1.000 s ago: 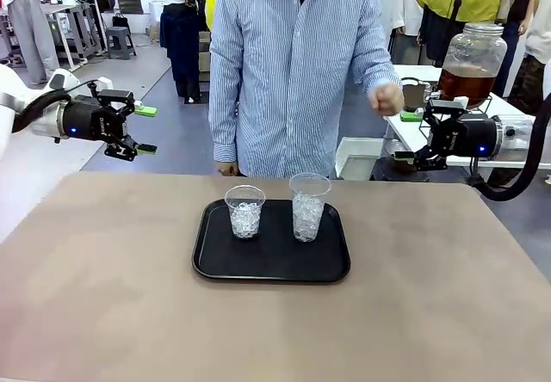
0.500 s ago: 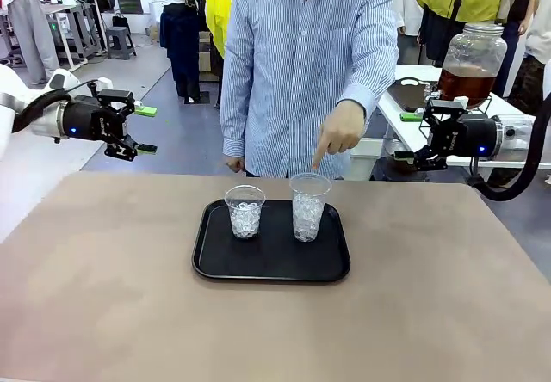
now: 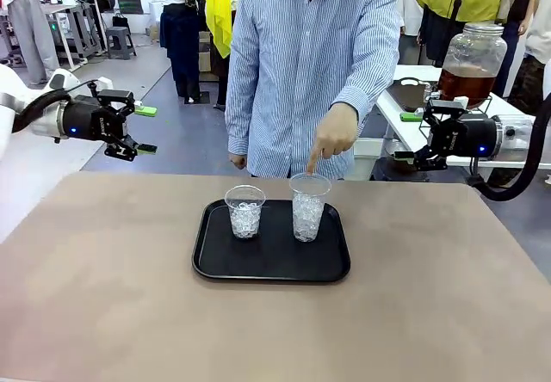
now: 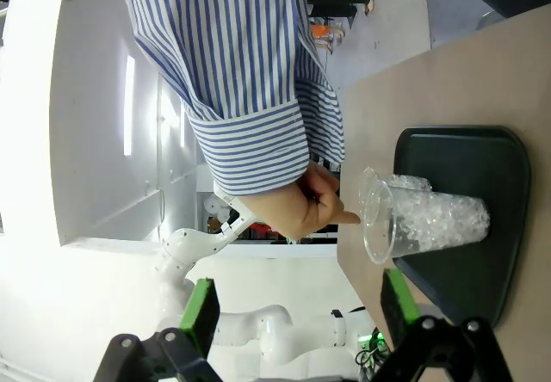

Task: Pour the drink into the iced cup.
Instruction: Pick up the iced cup indicated by the human and present it to them.

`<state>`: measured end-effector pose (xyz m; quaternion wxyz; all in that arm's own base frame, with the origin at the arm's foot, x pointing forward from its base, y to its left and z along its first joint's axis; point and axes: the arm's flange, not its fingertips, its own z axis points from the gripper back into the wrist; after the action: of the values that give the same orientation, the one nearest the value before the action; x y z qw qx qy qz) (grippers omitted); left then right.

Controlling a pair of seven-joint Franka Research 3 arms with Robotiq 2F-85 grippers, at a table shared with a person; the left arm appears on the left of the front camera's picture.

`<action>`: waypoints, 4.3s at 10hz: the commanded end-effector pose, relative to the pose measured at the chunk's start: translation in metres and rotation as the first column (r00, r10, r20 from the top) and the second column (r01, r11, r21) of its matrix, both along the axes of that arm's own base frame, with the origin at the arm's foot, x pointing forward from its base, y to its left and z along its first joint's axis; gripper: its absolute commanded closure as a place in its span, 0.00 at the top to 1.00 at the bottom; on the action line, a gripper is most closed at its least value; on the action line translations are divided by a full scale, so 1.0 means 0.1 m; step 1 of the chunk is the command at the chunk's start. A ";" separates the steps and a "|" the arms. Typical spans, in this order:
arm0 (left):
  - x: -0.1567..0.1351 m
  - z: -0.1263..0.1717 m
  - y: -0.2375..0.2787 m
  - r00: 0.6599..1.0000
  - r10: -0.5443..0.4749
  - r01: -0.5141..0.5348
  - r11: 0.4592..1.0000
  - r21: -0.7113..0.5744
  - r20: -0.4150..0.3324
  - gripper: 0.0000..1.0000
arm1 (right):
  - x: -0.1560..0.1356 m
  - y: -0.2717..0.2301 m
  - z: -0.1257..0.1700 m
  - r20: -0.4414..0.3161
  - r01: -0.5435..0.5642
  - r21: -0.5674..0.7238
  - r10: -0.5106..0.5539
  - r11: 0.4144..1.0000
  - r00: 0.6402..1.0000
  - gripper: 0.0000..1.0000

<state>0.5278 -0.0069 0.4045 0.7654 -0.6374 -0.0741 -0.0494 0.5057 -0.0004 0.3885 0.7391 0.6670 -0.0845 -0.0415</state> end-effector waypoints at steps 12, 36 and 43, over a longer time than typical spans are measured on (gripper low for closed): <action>-0.01 0.01 0.00 1.000 0.003 -0.003 1.000 0.002 0.007 1.00 | -0.18 0.12 -0.28 0.642 -0.116 -0.210 0.226 0.971 0.733 1.00; -0.01 0.01 0.00 1.000 0.003 -0.003 1.000 0.002 0.007 1.00 | 0.25 0.38 -0.77 0.908 -0.118 -0.396 0.407 0.911 0.095 1.00; -0.01 0.01 0.00 1.000 0.003 -0.003 1.000 0.002 0.007 1.00 | 0.28 0.86 -1.32 0.955 -0.055 -0.285 0.288 0.957 0.064 1.00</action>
<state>0.5279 -0.0070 0.4044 0.7655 -0.6372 -0.0741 -0.0494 0.5340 0.0811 0.2612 0.5518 0.4729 -0.4632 0.5073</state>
